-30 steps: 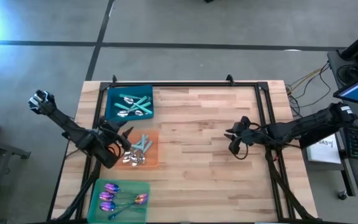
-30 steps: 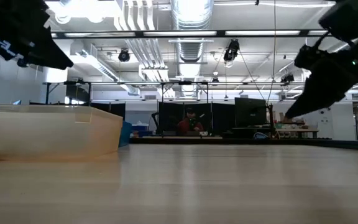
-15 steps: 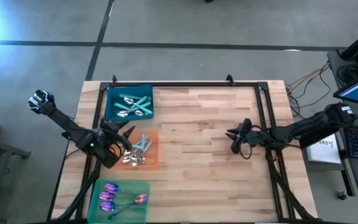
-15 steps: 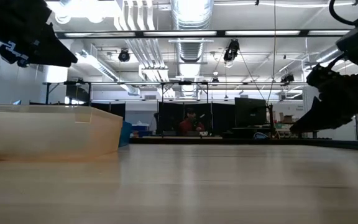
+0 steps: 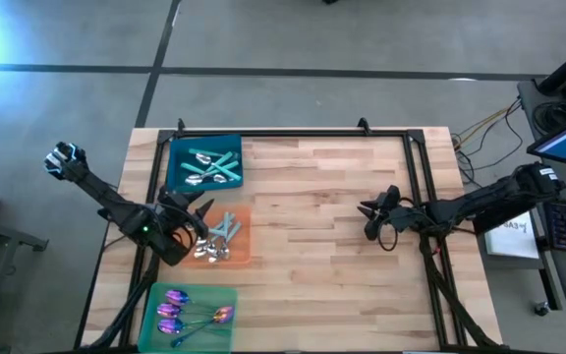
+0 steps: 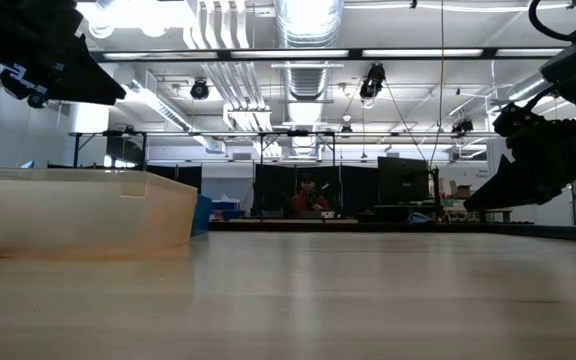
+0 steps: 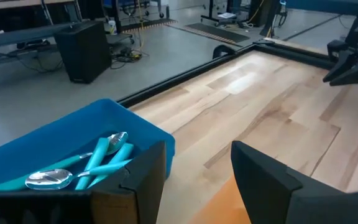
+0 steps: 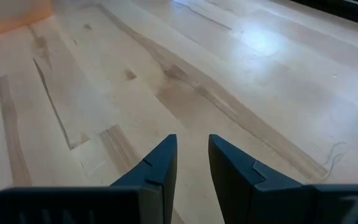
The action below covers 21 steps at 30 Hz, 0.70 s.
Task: Sort silverware by color (type)
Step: Return to Home Position
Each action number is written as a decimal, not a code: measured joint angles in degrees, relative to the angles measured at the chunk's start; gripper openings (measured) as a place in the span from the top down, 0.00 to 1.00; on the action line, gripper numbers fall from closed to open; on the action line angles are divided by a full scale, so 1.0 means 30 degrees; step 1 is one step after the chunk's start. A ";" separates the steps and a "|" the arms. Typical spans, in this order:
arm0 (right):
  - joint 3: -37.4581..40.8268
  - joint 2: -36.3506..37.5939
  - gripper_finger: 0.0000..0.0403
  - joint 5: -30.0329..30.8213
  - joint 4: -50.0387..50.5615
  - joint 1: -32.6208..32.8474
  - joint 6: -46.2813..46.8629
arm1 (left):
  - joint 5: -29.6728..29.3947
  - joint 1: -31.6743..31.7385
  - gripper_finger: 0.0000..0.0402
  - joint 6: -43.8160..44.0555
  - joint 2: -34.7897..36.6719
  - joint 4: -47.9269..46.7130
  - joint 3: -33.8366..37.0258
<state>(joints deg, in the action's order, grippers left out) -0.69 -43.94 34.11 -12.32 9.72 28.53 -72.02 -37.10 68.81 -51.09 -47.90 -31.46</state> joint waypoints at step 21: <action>0.0015 0.8815 0.80 0.0006 0.0007 -0.4429 -0.0007 | 0.1167 0.0000 0.59 -0.0990 -0.0174 0.0171 0.0015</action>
<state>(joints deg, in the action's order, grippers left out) -0.64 -17.50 34.13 -12.29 -3.57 28.51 -68.52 -37.10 65.84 -51.62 -47.38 -31.42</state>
